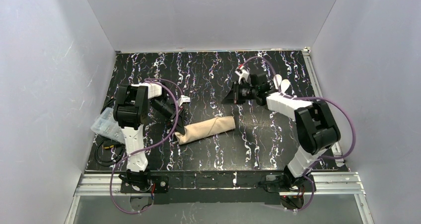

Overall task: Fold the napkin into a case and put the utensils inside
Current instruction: Turn over the smaller rectangle-folded napkin at the center of the board.

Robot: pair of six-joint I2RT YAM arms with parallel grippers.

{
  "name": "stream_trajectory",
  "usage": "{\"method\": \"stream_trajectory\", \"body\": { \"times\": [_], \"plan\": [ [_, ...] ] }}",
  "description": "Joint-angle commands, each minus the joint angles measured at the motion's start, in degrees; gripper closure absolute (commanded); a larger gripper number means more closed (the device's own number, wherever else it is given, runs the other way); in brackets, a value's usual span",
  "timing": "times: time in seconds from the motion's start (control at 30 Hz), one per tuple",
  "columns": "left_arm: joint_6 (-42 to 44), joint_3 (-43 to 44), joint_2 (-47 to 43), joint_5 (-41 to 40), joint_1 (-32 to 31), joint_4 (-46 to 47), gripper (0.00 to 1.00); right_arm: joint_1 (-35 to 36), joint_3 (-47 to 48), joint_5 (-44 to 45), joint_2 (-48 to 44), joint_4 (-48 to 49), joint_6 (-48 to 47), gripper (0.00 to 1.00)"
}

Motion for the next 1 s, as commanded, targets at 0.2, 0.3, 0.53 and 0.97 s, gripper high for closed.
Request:
{"method": "stream_trajectory", "body": {
  "times": [0.2, 0.3, 0.53, 0.97],
  "plan": [
    [-9.44, 1.16, 0.65, -6.37, 1.85, 7.34, 0.97, 11.78, -6.33, -25.01, 17.15, 57.62, 32.62, 0.86],
    [-10.46, 0.68, 0.01, -8.85, 1.85, 9.0, 0.92, 11.88, -4.88, -24.42, 23.03, 62.98, 37.42, 0.9],
    [-12.82, -0.06, -2.66, -15.16, 1.28, 11.35, 0.92, 11.83, -0.63, -20.83, 27.3, 50.77, 28.13, 0.93],
    [-9.24, 6.9, -8.92, -19.03, 1.37, 4.07, 0.02, 12.41, 2.52, -12.07, 31.26, 28.08, 10.61, 0.98]
  ]
}}
